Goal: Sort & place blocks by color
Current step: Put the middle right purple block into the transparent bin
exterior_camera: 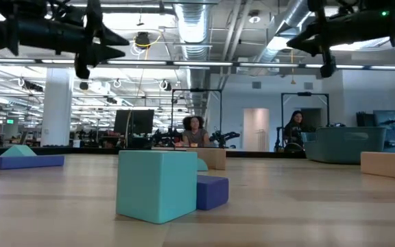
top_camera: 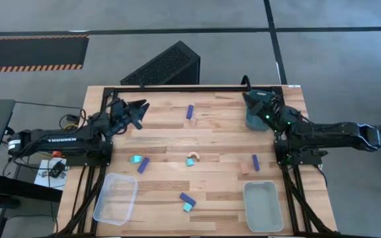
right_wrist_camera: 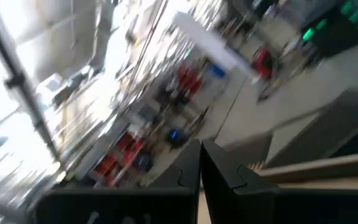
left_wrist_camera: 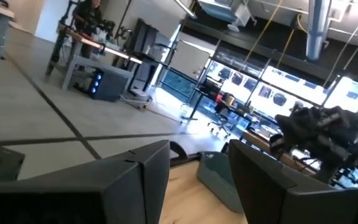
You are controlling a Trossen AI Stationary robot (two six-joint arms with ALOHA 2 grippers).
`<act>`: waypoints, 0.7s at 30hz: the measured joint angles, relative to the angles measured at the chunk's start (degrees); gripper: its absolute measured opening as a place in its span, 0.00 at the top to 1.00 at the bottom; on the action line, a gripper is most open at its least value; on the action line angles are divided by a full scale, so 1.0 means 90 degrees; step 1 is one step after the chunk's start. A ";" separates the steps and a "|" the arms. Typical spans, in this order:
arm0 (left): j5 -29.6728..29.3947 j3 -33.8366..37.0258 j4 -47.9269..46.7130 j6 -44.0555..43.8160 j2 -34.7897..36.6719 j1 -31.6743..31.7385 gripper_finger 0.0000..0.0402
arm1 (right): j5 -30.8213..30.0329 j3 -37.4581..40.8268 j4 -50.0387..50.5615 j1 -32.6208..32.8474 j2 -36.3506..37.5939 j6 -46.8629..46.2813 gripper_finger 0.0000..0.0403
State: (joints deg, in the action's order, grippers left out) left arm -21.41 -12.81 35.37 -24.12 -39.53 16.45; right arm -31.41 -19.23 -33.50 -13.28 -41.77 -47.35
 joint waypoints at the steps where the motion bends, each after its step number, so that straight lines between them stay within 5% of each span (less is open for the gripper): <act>1: 0.0021 -0.0108 -0.0011 0.0067 -0.0099 0.0010 0.62 | 0.0237 -0.0099 0.0075 0.0000 -0.0113 -0.0052 0.91; 12: 0.1074 -0.1481 -0.1171 0.1152 -0.0736 0.0029 0.62 | 0.2773 -0.1768 0.2587 0.0097 -0.1350 -0.0596 0.91; 21: 0.1173 -0.1958 -0.2343 0.1700 -0.0731 0.0029 0.64 | 0.3333 -0.3291 0.7739 0.0351 -0.2136 -0.1148 0.91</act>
State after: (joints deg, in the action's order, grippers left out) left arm -10.85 -30.44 14.28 -8.82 -46.11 16.71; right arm -1.41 -48.86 36.14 -10.12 -60.99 -57.68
